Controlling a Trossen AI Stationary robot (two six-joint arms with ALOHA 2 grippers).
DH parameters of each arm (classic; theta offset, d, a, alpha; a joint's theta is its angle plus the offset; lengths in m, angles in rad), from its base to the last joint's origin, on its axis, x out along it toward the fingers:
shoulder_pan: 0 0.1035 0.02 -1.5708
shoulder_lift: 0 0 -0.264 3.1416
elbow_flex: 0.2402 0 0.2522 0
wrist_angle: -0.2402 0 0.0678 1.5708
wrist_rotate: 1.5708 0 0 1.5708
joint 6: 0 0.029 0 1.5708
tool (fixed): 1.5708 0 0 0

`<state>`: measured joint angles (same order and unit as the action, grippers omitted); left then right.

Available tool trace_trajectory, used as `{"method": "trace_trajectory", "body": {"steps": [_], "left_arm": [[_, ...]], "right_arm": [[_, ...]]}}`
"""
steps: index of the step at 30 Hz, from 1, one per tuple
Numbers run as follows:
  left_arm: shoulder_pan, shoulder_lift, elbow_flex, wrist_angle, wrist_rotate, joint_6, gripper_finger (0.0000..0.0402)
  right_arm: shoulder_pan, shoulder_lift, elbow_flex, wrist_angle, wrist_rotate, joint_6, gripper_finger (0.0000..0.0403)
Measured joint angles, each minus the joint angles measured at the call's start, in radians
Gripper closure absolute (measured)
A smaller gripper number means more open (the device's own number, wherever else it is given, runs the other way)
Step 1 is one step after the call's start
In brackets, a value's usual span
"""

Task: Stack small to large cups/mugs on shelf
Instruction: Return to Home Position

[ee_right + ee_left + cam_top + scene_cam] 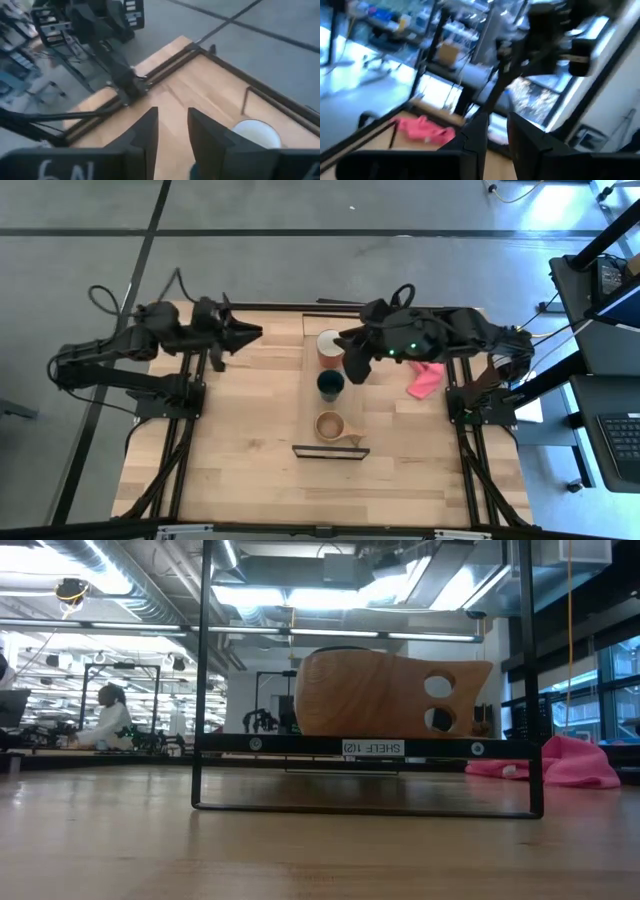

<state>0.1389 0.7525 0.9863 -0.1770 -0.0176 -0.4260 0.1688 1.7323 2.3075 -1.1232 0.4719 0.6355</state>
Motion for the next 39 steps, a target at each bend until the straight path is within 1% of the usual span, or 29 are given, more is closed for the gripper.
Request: {"method": "trace_trajectory", "body": {"steps": [2,4,7,10,12,15,20,21,23,27,29,32,36,39], "left_arm": [[-0.002,-0.029,0.0,0.05,0.067,0.041,0.0333],[-0.003,-0.061,0.0,0.091,0.119,0.059,0.0333],[-0.002,-0.124,0.0,0.077,0.112,0.043,0.0333],[-0.002,-0.189,-0.001,0.027,0.088,0.042,0.0333],[-0.004,-0.233,-0.029,0.032,0.082,0.03,0.0333],[-0.015,-0.298,-0.142,0.136,0.077,-0.013,0.0333],[-0.027,-0.393,-0.404,0.526,0.077,-0.078,0.0333],[-0.027,-0.407,-0.445,0.588,0.077,-0.087,0.0333],[-0.027,-0.436,-0.516,0.65,0.059,-0.099,0.0333],[-0.027,-0.514,-0.597,0.661,0.016,-0.092,0.0333],[-0.027,-0.558,-0.628,0.658,-0.007,-0.09,0.0333],[-0.027,-0.634,-0.664,0.633,-0.027,-0.088,0.0333],[-0.027,-0.729,-0.671,0.5,-0.03,-0.072,0.0333],[-0.027,-0.749,-0.668,0.47,-0.049,-0.052,0.0333]], "right_arm": [[0.003,-0.004,0.001,0.009,-0.036,0.015,0.0297],[0.011,-0.001,0.0,0.022,-0.109,-0.053,0.0297],[0.025,0.01,-0.015,0.094,-0.139,-0.1,0.0297],[0.028,0.007,-0.053,0.216,-0.128,-0.154,0.0297],[0.029,0.006,-0.084,0.303,-0.12,-0.188,0.0297],[0.032,0.006,-0.178,0.498,-0.133,-0.227,0.0297],[0.023,0.005,-0.335,0.862,-0.185,-0.314,0.0297],[0.017,0.003,-0.359,0.902,-0.193,-0.324,0.0297],[0.004,-0.004,-0.4,0.934,-0.212,-0.322,0.0297],[-0.029,-0.061,-0.504,0.946,-0.212,-0.297,0.0297],[-0.044,-0.109,-0.579,0.99,-0.206,-0.303,0.0297],[-0.068,-0.204,-0.732,1.103,-0.211,-0.329,0.0297],[-0.102,-0.361,-0.95,1.229,-0.247,-0.336,0.0297],[-0.126,-0.481,-1.103,1.284,-0.253,-0.324,0.0297]]}}
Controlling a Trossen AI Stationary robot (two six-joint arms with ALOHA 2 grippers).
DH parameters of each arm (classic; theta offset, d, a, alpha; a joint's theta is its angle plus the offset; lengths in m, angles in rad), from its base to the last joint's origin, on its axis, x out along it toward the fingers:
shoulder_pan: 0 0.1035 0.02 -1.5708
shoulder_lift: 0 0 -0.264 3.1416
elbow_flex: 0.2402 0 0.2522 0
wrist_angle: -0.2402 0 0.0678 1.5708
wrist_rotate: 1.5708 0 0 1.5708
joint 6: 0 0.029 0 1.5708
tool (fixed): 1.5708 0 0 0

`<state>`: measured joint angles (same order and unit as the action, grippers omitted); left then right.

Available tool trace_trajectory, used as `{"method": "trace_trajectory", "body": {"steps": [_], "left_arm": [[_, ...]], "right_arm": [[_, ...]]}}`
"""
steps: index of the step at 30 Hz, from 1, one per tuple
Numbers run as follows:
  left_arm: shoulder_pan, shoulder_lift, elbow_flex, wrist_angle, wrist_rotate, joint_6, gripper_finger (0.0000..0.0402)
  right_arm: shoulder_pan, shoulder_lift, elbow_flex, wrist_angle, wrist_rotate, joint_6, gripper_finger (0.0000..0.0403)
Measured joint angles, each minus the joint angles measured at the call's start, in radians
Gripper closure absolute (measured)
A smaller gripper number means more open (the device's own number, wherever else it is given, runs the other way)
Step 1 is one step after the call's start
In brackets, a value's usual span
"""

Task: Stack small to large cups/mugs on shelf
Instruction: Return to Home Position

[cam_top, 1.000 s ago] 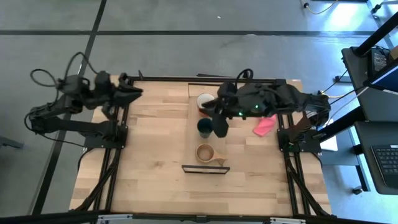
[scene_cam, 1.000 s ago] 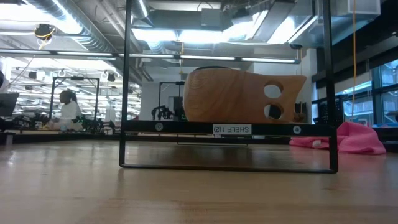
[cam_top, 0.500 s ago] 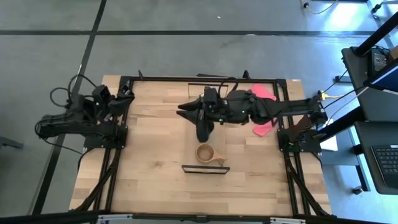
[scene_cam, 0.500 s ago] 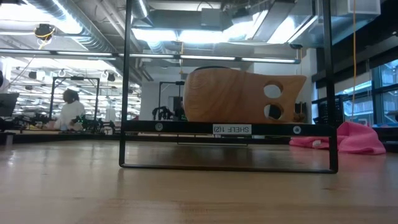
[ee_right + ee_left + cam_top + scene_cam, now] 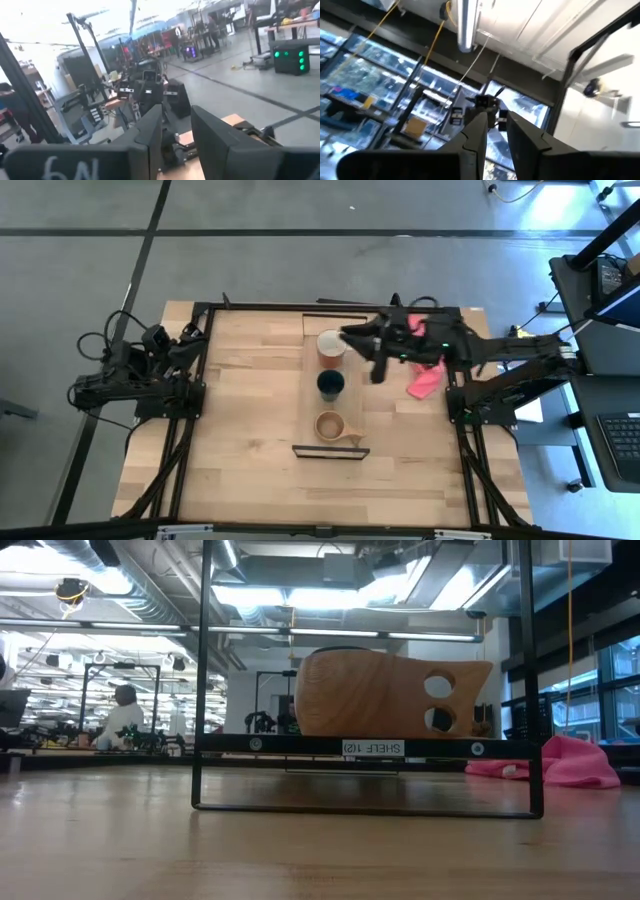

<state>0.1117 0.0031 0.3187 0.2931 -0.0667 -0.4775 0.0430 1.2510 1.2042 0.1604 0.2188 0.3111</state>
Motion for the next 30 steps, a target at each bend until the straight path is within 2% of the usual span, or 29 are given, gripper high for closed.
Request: {"method": "trace_trajectory", "body": {"steps": [4,13,20,30], "left_arm": [[0.0,0.001,0.008,-0.047,-0.019,0.017,0.0333],[0.0,0.0,0.006,-0.107,-0.09,0.051,0.0333],[0.0,0.0,0.006,-0.133,-0.137,0.07,0.0333],[0.0,0.0,0.006,-0.218,-0.135,0.065,0.0333]], "right_arm": [[-0.033,-0.176,-0.199,0.115,-0.003,-0.005,0.0297],[-0.061,-0.559,-0.589,0.219,0.0,0.024,0.0297],[-0.061,-0.795,-0.773,0.231,0.096,-0.002,0.0297],[-0.061,-1.026,-0.959,0.215,0.102,-0.007,0.0297]]}}
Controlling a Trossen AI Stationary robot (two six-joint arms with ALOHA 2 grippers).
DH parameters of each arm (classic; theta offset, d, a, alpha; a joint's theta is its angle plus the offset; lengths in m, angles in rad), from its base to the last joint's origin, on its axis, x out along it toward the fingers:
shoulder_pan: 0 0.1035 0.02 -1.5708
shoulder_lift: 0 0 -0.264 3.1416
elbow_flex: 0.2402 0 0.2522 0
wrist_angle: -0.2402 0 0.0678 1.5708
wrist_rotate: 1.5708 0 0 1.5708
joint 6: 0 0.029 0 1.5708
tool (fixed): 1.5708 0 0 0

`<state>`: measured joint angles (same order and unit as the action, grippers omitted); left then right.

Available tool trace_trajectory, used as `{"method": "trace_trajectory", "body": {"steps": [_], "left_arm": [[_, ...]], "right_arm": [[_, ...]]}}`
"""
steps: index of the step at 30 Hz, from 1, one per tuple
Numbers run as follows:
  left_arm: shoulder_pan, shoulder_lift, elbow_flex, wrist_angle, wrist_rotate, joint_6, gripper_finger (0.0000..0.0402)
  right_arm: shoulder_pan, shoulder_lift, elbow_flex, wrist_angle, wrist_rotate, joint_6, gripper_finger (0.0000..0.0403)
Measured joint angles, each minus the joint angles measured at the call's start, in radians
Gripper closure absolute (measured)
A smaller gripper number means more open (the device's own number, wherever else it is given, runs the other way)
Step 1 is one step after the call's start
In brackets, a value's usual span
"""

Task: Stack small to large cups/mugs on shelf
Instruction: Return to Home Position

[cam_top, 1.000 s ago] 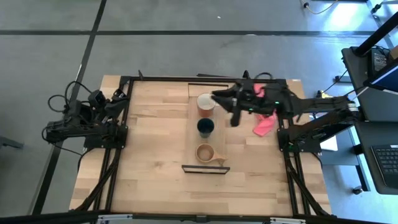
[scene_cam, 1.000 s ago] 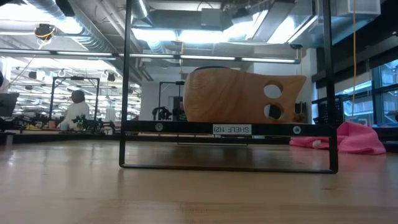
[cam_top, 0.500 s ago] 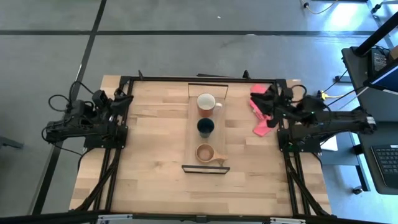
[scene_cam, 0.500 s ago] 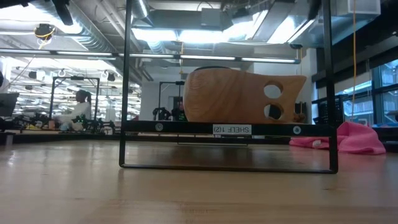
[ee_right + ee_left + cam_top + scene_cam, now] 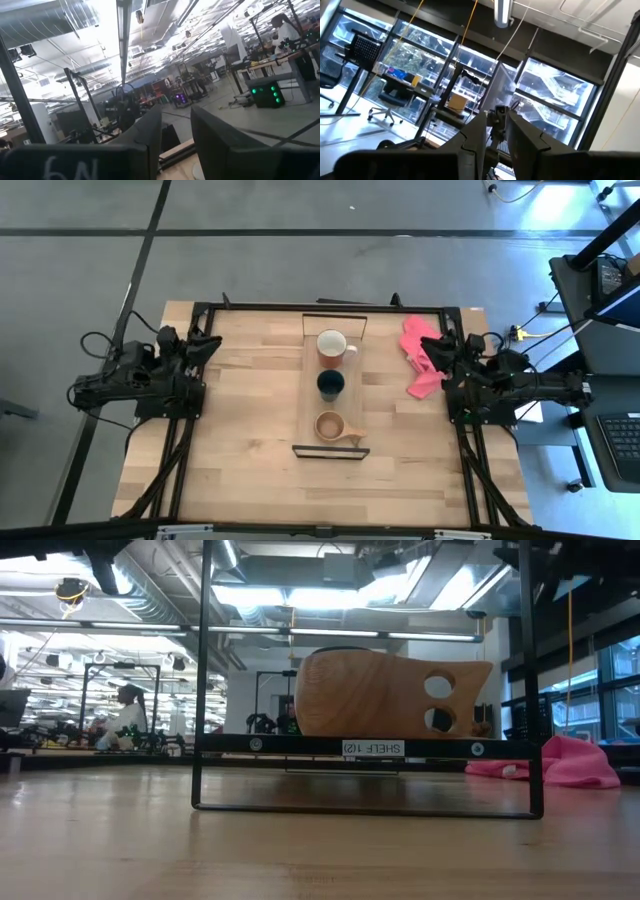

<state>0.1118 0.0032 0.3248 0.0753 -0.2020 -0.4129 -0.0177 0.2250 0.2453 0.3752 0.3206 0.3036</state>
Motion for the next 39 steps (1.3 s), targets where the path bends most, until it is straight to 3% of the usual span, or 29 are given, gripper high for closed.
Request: {"method": "trace_trajectory", "body": {"steps": [13,21,27,33,39], "left_arm": [[0.0,0.0,0.0,-0.177,-0.111,0.024,0.0333],[0.0,0.0,0.0,-0.303,-0.181,0.036,0.0333],[0.0,0.0,0.0,-0.313,-0.18,0.152,0.0333],[0.0,0.0,-0.018,-0.335,-0.18,0.262,0.0333],[0.0,0.0,-0.122,-0.292,-0.179,0.162,0.0333]], "right_arm": [[0.0,-0.224,-0.162,0.007,0.003,0.004,0.0297],[0.0,-0.223,-0.239,0.045,0.113,0.059,0.0297],[0.0,-0.223,-0.239,0.066,0.045,0.052,0.0297],[0.0,-0.222,-0.239,0.051,0.045,-0.059,0.0297],[0.0,-0.221,-0.239,-0.015,0.044,-0.097,0.0297]]}}
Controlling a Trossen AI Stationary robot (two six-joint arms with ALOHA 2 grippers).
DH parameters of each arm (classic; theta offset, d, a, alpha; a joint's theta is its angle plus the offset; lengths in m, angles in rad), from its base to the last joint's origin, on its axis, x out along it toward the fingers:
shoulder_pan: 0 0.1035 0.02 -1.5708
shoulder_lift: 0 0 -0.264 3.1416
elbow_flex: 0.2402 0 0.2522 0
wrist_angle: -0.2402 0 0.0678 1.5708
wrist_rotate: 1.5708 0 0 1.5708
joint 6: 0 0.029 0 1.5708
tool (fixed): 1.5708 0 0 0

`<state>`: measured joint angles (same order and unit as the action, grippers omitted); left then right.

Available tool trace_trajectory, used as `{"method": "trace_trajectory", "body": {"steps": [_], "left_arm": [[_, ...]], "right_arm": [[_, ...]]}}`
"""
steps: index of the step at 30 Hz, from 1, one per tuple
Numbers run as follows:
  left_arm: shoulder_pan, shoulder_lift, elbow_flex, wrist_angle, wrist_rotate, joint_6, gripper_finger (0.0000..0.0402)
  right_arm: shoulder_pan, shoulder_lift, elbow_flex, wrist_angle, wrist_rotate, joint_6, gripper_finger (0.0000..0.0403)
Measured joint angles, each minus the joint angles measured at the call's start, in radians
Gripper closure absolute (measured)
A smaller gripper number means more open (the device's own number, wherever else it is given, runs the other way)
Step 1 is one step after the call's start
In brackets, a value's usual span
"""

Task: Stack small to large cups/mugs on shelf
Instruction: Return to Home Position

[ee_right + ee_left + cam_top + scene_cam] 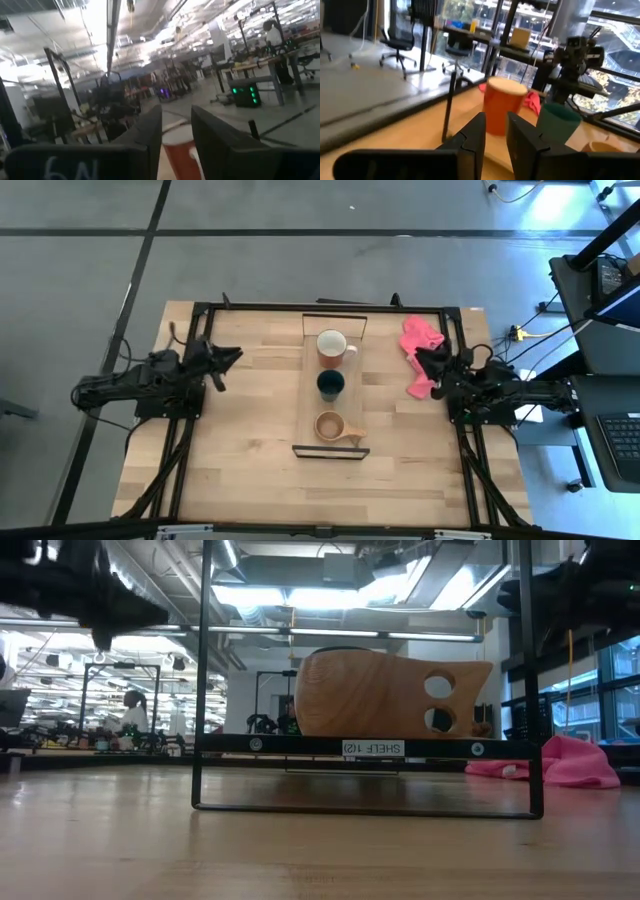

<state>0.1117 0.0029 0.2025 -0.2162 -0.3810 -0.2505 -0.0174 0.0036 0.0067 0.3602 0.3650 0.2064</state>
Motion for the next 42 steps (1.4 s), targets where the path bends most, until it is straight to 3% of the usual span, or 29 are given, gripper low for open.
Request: {"method": "trace_trajectory", "body": {"steps": [8,16,22,42], "left_arm": [[0.0,0.0,-0.139,0.176,-0.002,-0.035,0.0333],[0.002,0.011,-0.151,0.143,-0.008,0.009,0.0333],[0.002,0.011,-0.151,0.143,-0.004,0.176,0.0333],[0.002,0.011,-0.151,0.142,-0.001,0.182,0.0333]], "right_arm": [[0.0,0.0,0.0,-0.155,0.0,0.003,0.0297],[0.0,0.0,0.0,-0.235,0.0,0.024,0.0297],[0.0,0.0,0.0,-0.234,0.0,0.025,0.0297],[0.0,0.0,0.0,-0.231,0.0,0.023,0.0297]]}}
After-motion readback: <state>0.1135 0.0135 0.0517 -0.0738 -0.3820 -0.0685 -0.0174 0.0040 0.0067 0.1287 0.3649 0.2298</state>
